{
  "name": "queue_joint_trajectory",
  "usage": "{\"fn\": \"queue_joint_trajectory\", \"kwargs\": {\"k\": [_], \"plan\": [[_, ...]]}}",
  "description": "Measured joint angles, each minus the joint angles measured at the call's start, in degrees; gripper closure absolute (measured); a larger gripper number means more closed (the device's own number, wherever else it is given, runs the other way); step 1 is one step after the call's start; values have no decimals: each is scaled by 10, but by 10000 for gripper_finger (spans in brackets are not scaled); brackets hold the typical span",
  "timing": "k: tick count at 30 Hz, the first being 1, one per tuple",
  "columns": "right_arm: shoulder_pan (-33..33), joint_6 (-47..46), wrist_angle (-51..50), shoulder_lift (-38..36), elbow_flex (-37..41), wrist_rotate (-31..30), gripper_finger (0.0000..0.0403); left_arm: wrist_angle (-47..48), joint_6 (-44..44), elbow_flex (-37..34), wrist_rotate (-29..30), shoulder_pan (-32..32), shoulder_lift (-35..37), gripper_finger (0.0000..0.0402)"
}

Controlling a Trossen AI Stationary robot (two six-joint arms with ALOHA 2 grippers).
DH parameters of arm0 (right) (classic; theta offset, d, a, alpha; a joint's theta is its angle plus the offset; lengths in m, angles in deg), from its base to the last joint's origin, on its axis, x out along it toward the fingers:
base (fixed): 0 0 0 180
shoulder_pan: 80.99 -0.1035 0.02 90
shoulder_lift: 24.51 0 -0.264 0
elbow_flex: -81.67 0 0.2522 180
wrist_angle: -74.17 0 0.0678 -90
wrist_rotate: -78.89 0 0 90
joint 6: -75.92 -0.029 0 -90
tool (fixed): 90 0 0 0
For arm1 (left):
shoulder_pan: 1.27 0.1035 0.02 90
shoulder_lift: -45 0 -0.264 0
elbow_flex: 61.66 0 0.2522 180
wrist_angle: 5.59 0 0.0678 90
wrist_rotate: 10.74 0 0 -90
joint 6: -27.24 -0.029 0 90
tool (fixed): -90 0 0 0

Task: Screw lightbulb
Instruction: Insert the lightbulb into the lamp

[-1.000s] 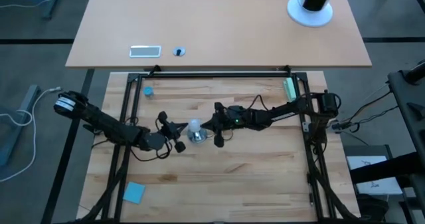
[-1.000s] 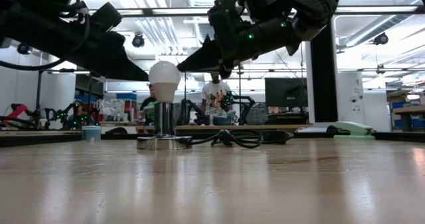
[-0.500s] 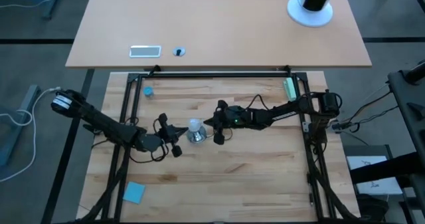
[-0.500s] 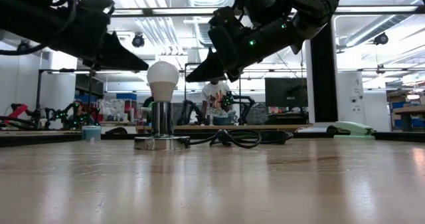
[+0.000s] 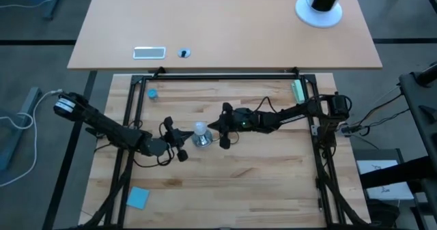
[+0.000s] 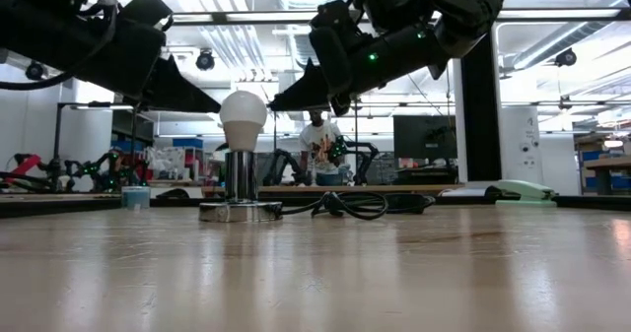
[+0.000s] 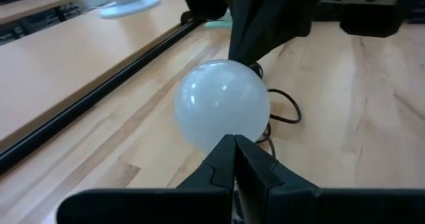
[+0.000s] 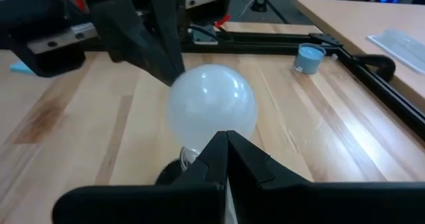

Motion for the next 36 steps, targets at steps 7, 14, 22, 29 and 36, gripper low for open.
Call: {"fn": "queue_joint_trajectory", "kwargs": {"k": [7,14,22,29,36], "plan": [[-1,-5,0,0,-9,24,403,3,6,0,32,1,0,401],[-3,-2,-26,-1,-10,-23,403,1,3,2,38,1,7,401],[0,-3,-34,-2,-10,-20,403,8,4,4,28,3,-1,401],[-2,-8,-15,5,-10,5,403,4,7,3,28,4,-12,401],[-12,-5,-9,9,-10,11,403,2,9,3,57,5,-13,401]]}}
